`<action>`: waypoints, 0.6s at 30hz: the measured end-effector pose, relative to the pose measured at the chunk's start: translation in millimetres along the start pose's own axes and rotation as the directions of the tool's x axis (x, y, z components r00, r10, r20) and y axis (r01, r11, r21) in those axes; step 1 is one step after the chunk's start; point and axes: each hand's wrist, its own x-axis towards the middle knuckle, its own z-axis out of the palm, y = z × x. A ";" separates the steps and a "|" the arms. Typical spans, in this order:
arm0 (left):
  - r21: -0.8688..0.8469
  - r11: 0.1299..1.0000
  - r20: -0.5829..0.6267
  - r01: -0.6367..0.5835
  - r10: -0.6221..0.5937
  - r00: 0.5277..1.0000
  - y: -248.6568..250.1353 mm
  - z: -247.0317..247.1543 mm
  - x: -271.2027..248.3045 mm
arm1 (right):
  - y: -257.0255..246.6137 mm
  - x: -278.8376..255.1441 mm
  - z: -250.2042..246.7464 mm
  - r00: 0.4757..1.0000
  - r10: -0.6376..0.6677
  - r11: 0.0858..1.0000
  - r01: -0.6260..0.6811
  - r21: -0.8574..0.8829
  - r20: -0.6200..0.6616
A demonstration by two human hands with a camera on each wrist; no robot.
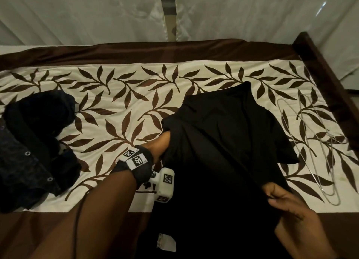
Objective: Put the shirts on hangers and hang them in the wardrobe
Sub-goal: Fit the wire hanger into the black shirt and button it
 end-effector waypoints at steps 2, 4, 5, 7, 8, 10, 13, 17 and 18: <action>-0.076 0.997 -0.005 0.017 -0.017 1.000 0.9 -6.5 -3.8 | -0.5 0.0 -5.2 0.999 0.013 1.000 -0.013 -0.006 0.049; -0.154 0.985 0.014 0.082 -0.081 0.997 2.3 -22.2 -5.3 | 1.2 0.9 -11.0 0.991 0.060 0.998 -0.063 0.017 0.117; -0.177 0.979 0.054 0.102 -0.094 0.994 5.1 -31.9 -8.6 | 3.0 -0.6 -11.7 0.989 0.051 0.995 -0.062 0.079 0.136; -0.053 0.998 0.098 0.028 -0.023 0.995 10.3 -55.6 -9.8 | 2.4 -0.4 -26.9 0.994 0.016 0.987 -0.033 0.157 0.105; 0.051 0.998 0.044 -0.032 0.030 0.999 13.0 -67.6 -10.5 | 5.6 -0.7 -23.8 0.990 0.013 0.985 -0.037 0.167 0.144; 0.168 0.977 -0.164 -0.131 0.159 0.973 14.4 -92.9 -14.9 | 4.1 -4.8 -17.5 0.996 -0.008 0.998 0.004 0.059 0.084; 0.254 0.941 -0.638 -0.222 0.335 0.693 3.8 -147.1 -19.3 | 7.7 -13.2 12.6 0.993 -0.097 0.966 0.078 -0.246 -0.066; 0.242 0.963 -0.892 -0.118 0.269 0.363 -20.6 -200.9 -26.9 | 35.6 -12.3 41.9 0.994 -0.024 0.809 0.081 -0.583 0.104; 0.250 0.961 -0.877 -0.122 0.278 0.391 -25.5 -197.4 -27.1 | 45.5 -11.9 49.8 0.980 0.018 0.745 0.120 -0.657 0.199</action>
